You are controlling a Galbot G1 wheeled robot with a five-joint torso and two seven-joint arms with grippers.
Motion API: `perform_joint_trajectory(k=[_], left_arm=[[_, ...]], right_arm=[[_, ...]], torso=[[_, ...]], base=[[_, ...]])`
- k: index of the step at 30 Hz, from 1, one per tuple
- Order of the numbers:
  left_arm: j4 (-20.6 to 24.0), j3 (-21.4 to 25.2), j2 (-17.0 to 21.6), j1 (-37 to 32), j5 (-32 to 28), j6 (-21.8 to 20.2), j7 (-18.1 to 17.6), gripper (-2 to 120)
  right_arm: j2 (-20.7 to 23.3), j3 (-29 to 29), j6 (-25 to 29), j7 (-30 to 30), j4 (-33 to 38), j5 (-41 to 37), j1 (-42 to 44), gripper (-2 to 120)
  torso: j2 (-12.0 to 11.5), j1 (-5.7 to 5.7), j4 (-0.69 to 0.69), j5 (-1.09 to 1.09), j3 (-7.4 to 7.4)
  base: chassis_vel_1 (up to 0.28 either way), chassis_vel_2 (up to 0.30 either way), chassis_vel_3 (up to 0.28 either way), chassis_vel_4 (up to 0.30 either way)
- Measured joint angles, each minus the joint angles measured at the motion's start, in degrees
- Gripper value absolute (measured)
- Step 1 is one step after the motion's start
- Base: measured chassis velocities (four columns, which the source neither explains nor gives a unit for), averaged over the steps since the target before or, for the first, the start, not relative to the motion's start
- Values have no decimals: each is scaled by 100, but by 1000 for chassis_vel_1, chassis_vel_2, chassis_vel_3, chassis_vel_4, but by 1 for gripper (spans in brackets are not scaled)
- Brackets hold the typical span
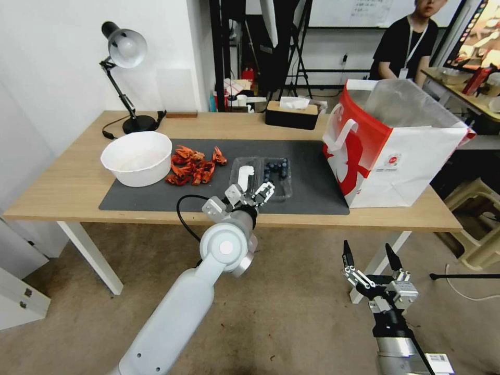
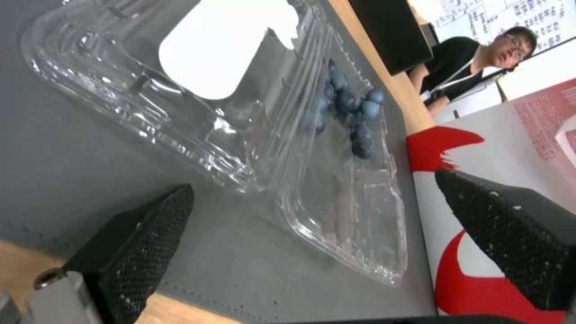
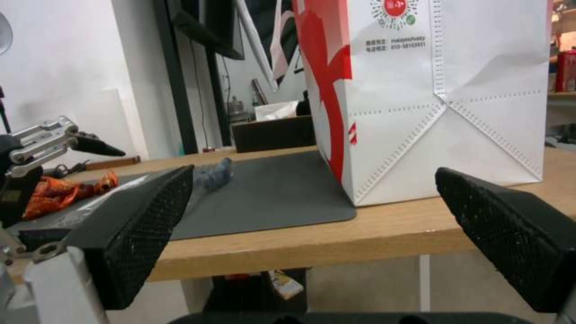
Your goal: Close the takeout container lid, then place the container into the takeout bag.
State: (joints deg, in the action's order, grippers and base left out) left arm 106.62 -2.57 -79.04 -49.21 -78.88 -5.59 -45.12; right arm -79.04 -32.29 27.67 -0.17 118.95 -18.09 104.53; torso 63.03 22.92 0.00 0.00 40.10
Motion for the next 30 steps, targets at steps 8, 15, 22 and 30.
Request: perform_joint_trajectory(k=[8,15,22,30], left_arm=[[-74,24,-30,27,5,54,39,100],[-139,51,-82,42,12,183,110,100],[-110,72,-74,14,65,408,320,100],[41,92,6,-115,156,610,1067,100]], right_arm=[[-2,5,3,0,-27,3,7,100],[5,4,7,-1,-45,16,9,100],[6,15,6,-4,-73,37,6,100],[-17,43,7,-18,-104,87,12,100]], torso=[[0,0,0,0,0],[0,0,0,0,1],[0,0,0,0,0],[0,0,0,0,0]], base=[[0,0,0,0],[0,0,0,0],[0,0,0,0],[0,0,0,0]])
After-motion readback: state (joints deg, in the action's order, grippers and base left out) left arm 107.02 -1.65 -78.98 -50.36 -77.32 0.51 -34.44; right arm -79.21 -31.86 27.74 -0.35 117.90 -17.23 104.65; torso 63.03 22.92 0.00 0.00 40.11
